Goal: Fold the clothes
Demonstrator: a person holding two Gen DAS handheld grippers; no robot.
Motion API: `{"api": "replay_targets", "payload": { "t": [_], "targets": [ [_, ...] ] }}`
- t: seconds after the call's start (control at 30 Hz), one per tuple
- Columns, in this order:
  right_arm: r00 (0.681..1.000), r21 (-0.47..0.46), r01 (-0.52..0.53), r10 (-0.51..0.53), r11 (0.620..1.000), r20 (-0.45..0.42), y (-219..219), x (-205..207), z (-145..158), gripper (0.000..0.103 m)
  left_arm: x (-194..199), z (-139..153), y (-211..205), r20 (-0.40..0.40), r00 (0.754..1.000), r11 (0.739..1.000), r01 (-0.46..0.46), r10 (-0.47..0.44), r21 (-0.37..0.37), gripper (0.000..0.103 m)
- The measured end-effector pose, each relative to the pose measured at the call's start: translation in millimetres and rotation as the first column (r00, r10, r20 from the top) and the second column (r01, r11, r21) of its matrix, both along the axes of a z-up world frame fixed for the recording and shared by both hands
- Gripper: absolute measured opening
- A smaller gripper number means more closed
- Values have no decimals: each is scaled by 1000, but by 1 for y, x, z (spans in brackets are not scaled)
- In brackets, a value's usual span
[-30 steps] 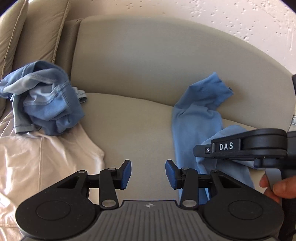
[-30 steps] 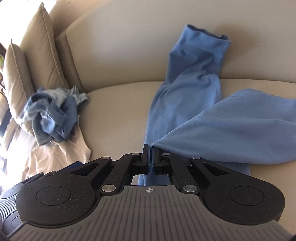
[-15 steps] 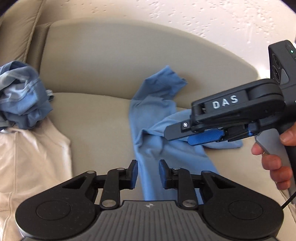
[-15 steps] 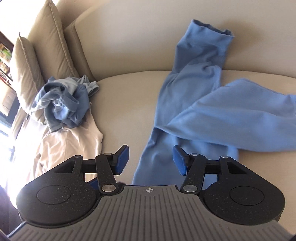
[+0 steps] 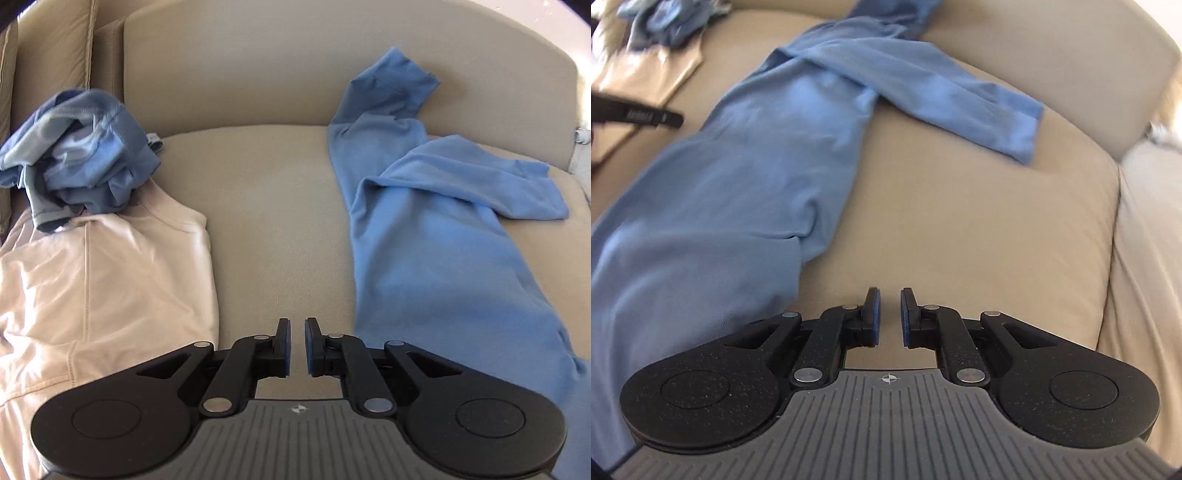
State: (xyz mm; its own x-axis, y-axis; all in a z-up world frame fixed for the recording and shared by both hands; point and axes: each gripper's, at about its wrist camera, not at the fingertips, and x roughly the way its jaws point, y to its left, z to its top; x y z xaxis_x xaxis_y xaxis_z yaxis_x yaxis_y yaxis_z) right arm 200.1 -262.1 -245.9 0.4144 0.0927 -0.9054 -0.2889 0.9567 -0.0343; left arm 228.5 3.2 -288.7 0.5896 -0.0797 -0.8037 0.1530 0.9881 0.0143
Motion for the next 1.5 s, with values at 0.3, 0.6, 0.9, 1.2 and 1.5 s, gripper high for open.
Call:
{"api": "replay_targets", "payload": {
  "t": [0.3,0.6,0.9,1.2,1.5],
  "targets": [
    [999,318,-52,44,947,30,36,-27,19,21,-62,-11,-49,-56,982,980,171,-178,-104,10],
    [994,287,72,-44,955,-103,-7,-58,12,25,-58,14,-44,-21,978,976,205,-207,-68,11],
    [896,524,398,-441,753,-45,-69,49,10,43,39,7,-86,107,987,970,137,-117,-203,13],
    [700,648,640,-661,412,-270,-121,107,-66,49,96,-35,-125,96,987,965,149,-131,-216,13],
    [673,745,604,-682,284,-285,-132,124,-96,36,108,-38,-119,85,991,963,117,-99,-242,13]
  ]
}}
